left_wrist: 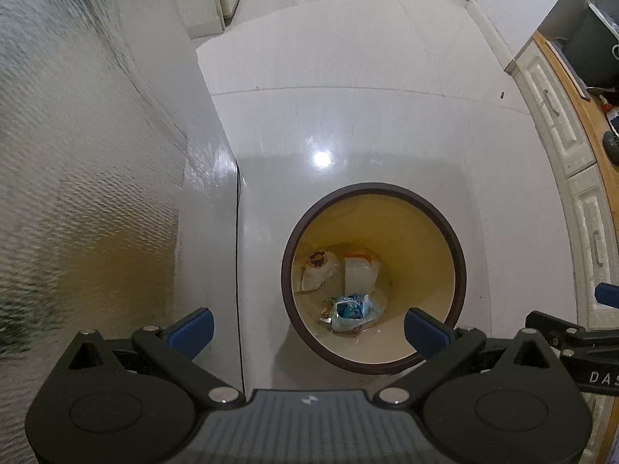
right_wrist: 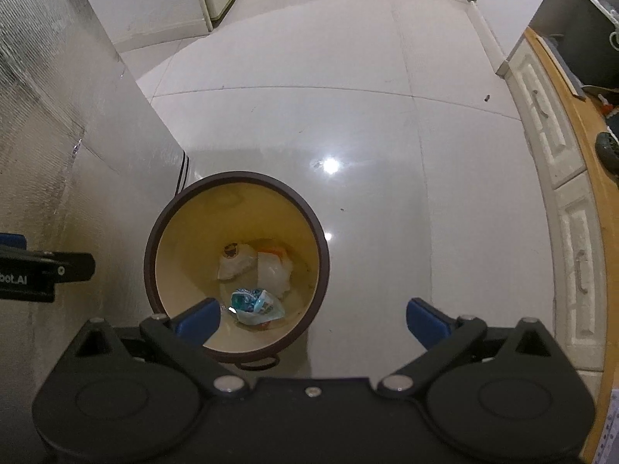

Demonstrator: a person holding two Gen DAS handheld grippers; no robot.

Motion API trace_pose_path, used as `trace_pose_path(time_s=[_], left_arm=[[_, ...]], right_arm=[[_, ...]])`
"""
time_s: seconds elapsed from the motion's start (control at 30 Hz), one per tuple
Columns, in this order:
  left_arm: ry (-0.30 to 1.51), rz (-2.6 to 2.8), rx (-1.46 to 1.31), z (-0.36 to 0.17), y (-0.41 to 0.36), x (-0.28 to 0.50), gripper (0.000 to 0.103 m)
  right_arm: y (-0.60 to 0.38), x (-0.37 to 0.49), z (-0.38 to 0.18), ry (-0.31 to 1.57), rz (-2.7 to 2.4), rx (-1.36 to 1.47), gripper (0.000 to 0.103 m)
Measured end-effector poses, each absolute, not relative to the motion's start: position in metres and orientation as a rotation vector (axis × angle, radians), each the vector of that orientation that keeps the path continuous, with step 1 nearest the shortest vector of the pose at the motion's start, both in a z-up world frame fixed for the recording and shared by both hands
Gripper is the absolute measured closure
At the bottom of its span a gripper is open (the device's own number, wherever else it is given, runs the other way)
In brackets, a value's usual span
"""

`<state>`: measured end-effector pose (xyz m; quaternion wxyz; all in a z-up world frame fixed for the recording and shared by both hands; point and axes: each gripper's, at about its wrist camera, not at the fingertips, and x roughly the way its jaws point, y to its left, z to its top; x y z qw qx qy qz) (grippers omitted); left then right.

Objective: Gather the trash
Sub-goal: 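Move both open tools back up toward the table trash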

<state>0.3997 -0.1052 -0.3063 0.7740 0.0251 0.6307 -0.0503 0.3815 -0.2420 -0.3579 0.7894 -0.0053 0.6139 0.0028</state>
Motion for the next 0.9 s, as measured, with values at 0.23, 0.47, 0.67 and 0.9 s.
trace_pose_path(time_s=[0.23,0.47,0.67,0.9], left_arm=[[1.322,-0.109,0.064,-0.281,-0.103,0.387,0.000],[1.255,-0.113,0.059,-0.248,-0.102,0.374,0.000],[1.182,-0.121,0.050,-0.217,-0.102,0.362,0.000],[1.068,-0.133,0.033,-0.173,-0.103,0.349,0.000]], right_arm=[[-0.251,0.370,-0.336,1.318,-0.011,0.015,0.000],[-0.260,0.356,-0.308,1.263,-0.029,0.049,0.000],[-0.268,0.342,-0.280,1.199,-0.052,0.054,0.000],[-0.273,0.328,-0.235,1.065,-0.070,0.053,0.000]])
